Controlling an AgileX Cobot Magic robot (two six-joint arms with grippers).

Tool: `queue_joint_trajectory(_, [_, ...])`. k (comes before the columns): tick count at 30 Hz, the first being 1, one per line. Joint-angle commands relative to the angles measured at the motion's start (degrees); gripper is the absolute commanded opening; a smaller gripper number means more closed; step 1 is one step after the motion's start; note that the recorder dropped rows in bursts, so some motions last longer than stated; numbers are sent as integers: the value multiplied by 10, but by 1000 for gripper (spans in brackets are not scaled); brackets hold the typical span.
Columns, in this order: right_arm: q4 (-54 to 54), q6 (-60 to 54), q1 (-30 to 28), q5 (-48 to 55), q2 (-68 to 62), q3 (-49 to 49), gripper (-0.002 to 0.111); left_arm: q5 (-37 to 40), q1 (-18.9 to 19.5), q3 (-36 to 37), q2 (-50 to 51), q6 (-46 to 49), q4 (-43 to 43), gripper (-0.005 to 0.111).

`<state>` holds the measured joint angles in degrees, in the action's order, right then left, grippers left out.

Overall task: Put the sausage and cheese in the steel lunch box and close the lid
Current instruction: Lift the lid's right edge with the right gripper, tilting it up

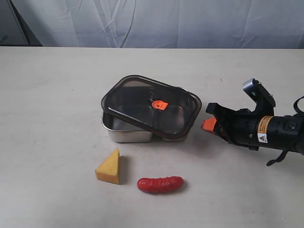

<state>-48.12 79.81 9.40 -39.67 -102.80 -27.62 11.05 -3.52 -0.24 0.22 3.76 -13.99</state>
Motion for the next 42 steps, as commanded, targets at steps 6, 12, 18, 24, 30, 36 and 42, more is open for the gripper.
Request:
queue_joint_trajectory(6, [-3,-4,-43,-6,25,-2,48,-7,1,2,-2,-1,1,0])
queue_joint_trajectory(12, [-60,47,-40,-15,18,-56,53,-7,1,2,-2,-1,1,0])
queue_joint_trajectory(18, [-126,137,-40,-12,-23,-124,53,-7,1,2,-2,-1,1,0])
queue_joint_trajectory(24, [-175,179,-40,-52,-80,-160,53,-7,1,2,-2,-1,1,0])
queue_joint_trajectory(30, [-186,174,-40,-87,-103,-161,35,-7,1,2,-2,-1,1,0])
queue_joint_trajectory(36, [-212,174,-41,-87,-105,-161,0,-7,1,2,-2,-1,1,0])
queue_joint_trajectory(42, [-218,174,-41,-87,-102,-161,-1,-7,1,2,-2,-1,1,0])
